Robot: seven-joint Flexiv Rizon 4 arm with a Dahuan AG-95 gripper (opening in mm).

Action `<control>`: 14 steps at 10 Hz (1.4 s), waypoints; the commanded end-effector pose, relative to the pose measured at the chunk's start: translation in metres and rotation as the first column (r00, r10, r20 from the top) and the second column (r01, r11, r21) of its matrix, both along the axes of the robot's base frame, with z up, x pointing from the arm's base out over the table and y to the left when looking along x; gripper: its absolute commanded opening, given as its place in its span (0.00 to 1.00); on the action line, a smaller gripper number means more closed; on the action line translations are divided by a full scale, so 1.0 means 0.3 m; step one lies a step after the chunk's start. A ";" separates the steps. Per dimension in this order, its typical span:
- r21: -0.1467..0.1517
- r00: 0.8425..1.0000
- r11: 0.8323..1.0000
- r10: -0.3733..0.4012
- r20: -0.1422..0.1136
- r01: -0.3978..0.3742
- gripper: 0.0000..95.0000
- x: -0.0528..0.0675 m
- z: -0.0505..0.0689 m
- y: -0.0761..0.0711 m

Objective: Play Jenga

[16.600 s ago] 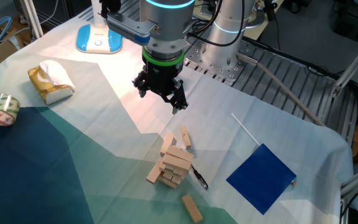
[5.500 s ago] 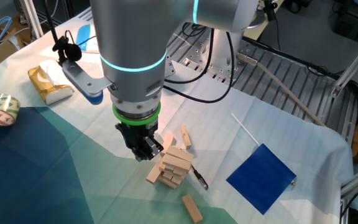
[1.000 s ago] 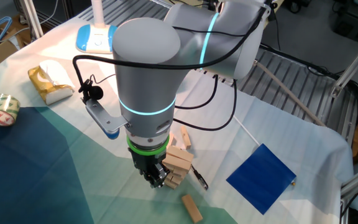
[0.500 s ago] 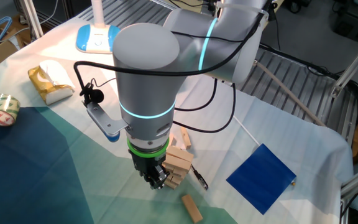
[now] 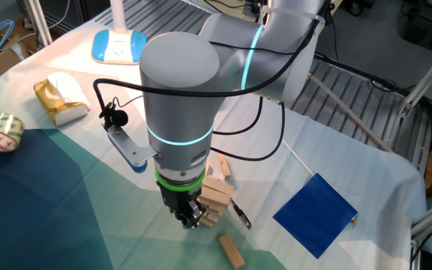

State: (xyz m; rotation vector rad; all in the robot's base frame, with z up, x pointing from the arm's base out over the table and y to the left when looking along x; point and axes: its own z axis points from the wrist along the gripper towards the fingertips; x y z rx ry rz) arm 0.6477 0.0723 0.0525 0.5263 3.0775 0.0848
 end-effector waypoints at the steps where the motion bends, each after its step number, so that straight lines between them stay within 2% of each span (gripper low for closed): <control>1: 0.000 1.000 1.000 -0.005 -0.001 0.005 0.40 0.001 -0.008 -0.003; 14: 0.001 1.000 1.000 -0.011 0.000 0.011 0.40 -0.014 -0.045 -0.006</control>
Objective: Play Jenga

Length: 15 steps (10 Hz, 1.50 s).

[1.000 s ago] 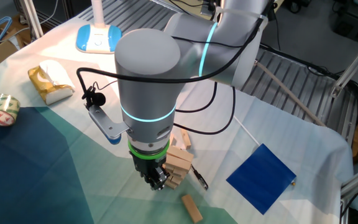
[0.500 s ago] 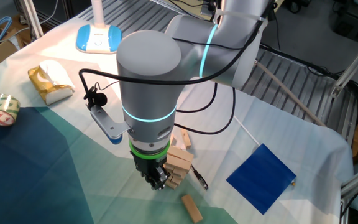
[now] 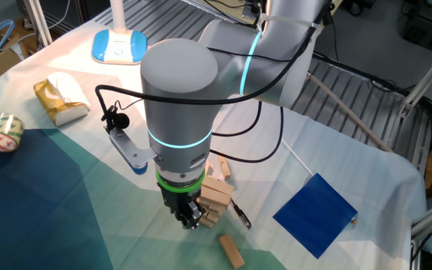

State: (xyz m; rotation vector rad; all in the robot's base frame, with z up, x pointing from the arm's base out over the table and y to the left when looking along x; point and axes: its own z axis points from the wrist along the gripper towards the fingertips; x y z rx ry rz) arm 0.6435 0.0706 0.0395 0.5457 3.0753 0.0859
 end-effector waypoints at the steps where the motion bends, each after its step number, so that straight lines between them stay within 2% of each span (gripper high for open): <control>1: 0.000 1.000 1.000 0.001 0.001 -0.001 0.40 -0.001 -0.004 0.000; 9: -0.003 1.000 1.000 0.009 0.006 -0.009 0.40 -0.008 -0.029 -0.004; 10: -0.005 1.000 1.000 0.016 0.006 -0.016 0.20 -0.008 -0.029 -0.004; 12: -0.017 0.999 0.999 0.033 0.005 -0.033 0.20 -0.008 -0.030 -0.005; 15: -0.017 0.999 0.999 0.034 0.005 -0.034 0.20 -0.008 -0.030 -0.005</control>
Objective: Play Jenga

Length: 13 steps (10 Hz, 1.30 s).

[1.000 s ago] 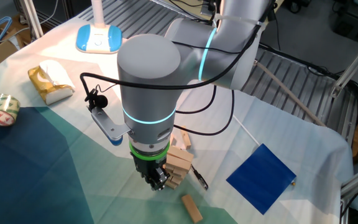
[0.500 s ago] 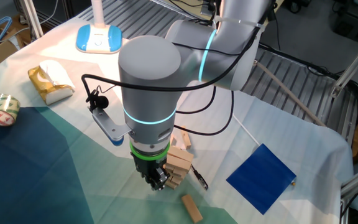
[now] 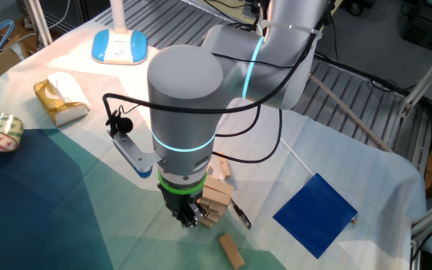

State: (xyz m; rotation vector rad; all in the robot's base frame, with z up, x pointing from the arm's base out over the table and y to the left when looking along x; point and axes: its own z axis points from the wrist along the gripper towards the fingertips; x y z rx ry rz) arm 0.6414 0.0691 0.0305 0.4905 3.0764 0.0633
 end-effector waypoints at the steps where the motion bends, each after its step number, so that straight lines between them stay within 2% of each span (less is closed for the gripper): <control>1: 0.001 1.000 1.000 0.000 -0.001 0.000 0.20 -0.001 0.000 -0.001; 8: 0.002 1.000 1.000 0.004 0.001 -0.004 0.20 0.002 -0.003 -0.005; 9: 0.002 1.000 1.000 0.005 0.001 -0.005 0.00 0.002 -0.002 -0.006; 13: 0.003 1.000 1.000 0.006 0.001 -0.006 0.00 0.001 -0.002 -0.006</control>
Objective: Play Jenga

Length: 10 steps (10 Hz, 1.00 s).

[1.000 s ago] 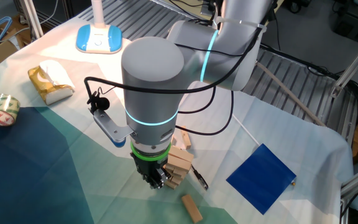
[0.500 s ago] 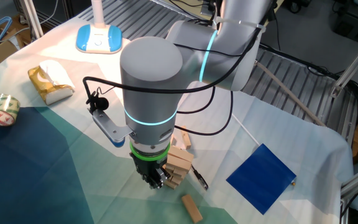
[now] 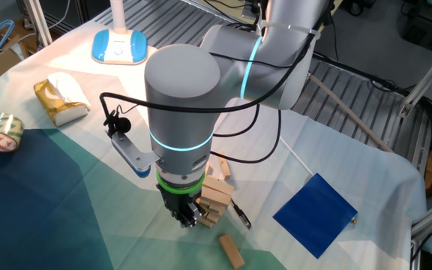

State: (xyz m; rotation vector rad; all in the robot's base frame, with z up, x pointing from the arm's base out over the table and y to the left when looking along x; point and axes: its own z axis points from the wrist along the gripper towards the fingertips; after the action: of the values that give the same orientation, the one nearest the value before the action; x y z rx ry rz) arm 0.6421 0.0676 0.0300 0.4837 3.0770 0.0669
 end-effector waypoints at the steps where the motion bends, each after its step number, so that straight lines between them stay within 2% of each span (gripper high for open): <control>1: 0.001 1.000 1.000 0.002 0.000 -0.002 0.00 -0.001 0.000 -0.001; 10: 0.006 1.000 1.000 0.017 0.000 -0.017 0.00 0.002 -0.006 -0.013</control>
State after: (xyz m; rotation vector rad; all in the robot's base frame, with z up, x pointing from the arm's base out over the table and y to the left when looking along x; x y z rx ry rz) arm 0.6428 0.0636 0.0287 0.4592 3.0816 0.0776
